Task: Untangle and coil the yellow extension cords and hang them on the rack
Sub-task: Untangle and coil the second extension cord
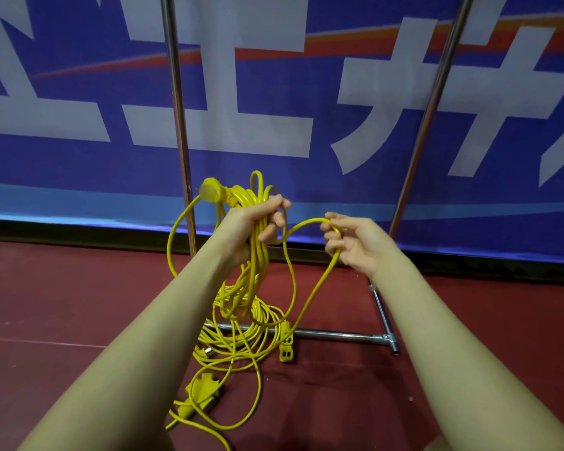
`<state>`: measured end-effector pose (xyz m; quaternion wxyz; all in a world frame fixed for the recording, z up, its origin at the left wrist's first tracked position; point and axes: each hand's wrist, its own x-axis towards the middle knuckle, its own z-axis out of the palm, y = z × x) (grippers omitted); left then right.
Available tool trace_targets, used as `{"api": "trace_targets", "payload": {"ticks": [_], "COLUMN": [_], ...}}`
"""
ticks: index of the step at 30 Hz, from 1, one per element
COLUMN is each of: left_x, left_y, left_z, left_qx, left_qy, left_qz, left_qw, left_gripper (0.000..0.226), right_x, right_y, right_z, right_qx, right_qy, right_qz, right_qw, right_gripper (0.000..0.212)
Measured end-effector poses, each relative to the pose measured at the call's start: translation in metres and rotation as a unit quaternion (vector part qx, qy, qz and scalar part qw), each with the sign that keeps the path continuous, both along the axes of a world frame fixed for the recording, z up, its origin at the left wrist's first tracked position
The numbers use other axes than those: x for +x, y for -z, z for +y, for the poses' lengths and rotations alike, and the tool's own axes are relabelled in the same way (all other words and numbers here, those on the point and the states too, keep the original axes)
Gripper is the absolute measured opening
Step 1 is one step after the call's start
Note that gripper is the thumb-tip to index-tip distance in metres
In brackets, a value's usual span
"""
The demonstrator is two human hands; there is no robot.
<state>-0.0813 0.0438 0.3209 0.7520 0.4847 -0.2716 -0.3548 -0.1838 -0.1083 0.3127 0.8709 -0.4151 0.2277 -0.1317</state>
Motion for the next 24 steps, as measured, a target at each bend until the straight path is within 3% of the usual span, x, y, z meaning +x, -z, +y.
{"api": "trace_targets", "payload": {"ticks": [5, 11, 16, 20, 24], "left_x": [-0.006, -0.015, -0.021, -0.023, -0.023], "left_y": [0.008, 0.016, 0.020, 0.013, 0.003], "left_z": [0.001, 0.000, -0.002, -0.005, -0.009], "left_qx": [0.116, 0.125, 0.110, 0.060, -0.016], "left_qy": [0.075, 0.143, 0.182, 0.155, 0.047], "left_qz": [-0.113, -0.139, -0.155, -0.111, -0.017], "left_qw": [0.984, 0.972, 0.965, 0.980, 0.999], "left_gripper": [0.024, 0.016, 0.015, 0.015, 0.017], "right_x": [-0.005, -0.009, -0.009, -0.007, -0.006], "right_y": [-0.026, -0.037, -0.035, -0.033, -0.025], "right_z": [0.012, 0.017, 0.017, 0.014, 0.009], "right_qx": [0.071, 0.048, 0.058, 0.012, -0.032], "right_qy": [-0.006, -0.018, 0.007, 0.009, 0.038], "right_qz": [-0.062, -0.085, -0.108, -0.114, -0.096], "right_qw": [0.995, 0.995, 0.992, 0.993, 0.994], "right_gripper": [0.014, 0.044, 0.052, 0.045, 0.034]}}
